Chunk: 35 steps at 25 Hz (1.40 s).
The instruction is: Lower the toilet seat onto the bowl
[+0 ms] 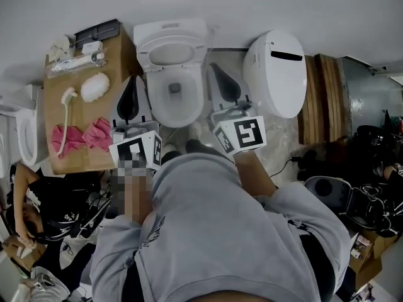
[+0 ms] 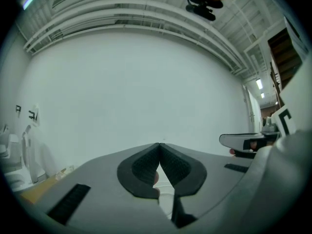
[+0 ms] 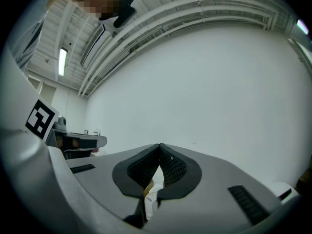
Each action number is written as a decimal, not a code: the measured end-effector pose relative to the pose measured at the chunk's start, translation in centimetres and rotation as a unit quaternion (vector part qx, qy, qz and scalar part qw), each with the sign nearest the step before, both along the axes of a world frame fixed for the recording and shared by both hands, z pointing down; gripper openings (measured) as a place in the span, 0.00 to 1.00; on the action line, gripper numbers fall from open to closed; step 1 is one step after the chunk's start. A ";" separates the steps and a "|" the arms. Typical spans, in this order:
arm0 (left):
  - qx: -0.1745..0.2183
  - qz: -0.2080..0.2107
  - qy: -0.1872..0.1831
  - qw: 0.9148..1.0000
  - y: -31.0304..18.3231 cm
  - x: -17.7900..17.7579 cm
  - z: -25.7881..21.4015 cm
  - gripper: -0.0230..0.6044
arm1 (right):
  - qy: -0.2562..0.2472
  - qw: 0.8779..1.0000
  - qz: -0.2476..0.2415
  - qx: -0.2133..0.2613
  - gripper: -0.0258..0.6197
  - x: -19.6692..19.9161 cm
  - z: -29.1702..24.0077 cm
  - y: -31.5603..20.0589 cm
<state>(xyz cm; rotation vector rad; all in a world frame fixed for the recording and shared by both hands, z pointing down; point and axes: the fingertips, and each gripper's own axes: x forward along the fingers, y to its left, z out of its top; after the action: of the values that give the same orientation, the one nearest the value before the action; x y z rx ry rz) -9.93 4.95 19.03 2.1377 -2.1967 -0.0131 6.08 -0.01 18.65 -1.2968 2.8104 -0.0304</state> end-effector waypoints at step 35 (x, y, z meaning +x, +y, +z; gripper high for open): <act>-0.029 -0.019 -0.005 0.999 -10.1 -5.2 4.0 0.04 | 0.119 0.992 -0.017 -0.025 0.08 -4.0 8.2 -13.5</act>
<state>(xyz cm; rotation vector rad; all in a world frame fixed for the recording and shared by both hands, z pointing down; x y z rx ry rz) -15.17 -5.17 23.00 2.0703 -2.2147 0.0582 2.10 -13.50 26.89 -1.3461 3.0482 0.0565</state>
